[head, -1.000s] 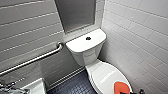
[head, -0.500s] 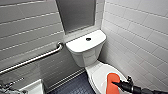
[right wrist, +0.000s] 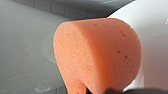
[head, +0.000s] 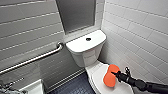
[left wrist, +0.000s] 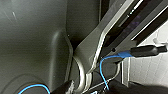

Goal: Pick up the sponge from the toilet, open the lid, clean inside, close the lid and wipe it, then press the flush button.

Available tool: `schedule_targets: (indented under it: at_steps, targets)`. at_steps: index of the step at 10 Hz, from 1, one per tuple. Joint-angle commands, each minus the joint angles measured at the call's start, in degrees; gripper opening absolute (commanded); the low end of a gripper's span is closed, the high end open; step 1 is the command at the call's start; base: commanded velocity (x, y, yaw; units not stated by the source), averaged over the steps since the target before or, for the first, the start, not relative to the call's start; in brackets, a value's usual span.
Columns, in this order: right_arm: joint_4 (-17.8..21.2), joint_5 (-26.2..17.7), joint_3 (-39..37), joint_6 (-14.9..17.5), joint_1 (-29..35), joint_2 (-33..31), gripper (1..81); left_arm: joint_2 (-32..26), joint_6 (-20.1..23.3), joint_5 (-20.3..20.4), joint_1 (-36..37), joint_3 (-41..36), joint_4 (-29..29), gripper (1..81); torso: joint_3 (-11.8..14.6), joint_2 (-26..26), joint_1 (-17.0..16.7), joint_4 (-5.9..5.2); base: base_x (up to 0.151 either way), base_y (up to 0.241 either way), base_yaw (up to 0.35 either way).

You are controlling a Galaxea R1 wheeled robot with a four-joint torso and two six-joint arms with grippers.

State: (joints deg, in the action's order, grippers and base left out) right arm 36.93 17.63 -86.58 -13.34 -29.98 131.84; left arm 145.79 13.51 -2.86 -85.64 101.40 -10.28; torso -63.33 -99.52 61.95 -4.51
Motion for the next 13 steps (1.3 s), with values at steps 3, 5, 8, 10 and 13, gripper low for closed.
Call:
schedule_targets:
  at_steps: [3,5,8,10,13]
  targets:
    - [12.63,11.36,2.04,0.15,4.19,-4.55,1.0,-0.93,0.38,-5.48,-1.33,-1.56,0.17,81.1,0.00,0.00,0.00,0.00,0.000,0.000,0.000]
    - [19.57,15.50,-1.03,0.15,-0.22,-2.53,1.0,-0.93,0.47,-6.72,-1.68,-1.56,0.08,81.1,0.00,0.00,0.00,0.00,0.000,0.000,0.000]
    - [21.43,15.51,-9.19,-0.02,-4.96,2.83,1.0,-0.76,0.47,-6.63,-2.04,-1.64,0.08,81.1,0.00,-0.02,0.00,0.02,0.000,0.000,0.000]
    - [22.14,15.33,-11.85,-0.11,-7.43,4.33,1.0,-0.76,0.47,-6.63,-2.30,-1.64,0.00,81.1,0.00,-0.02,0.00,0.02,0.000,0.000,0.000]
    - [21.26,16.39,-8.87,-0.20,-15.85,1.09,1.0,-0.58,0.47,-6.54,-2.30,-1.73,-0.01,81.1,0.00,-0.05,0.00,0.02,0.000,0.000,0.000]
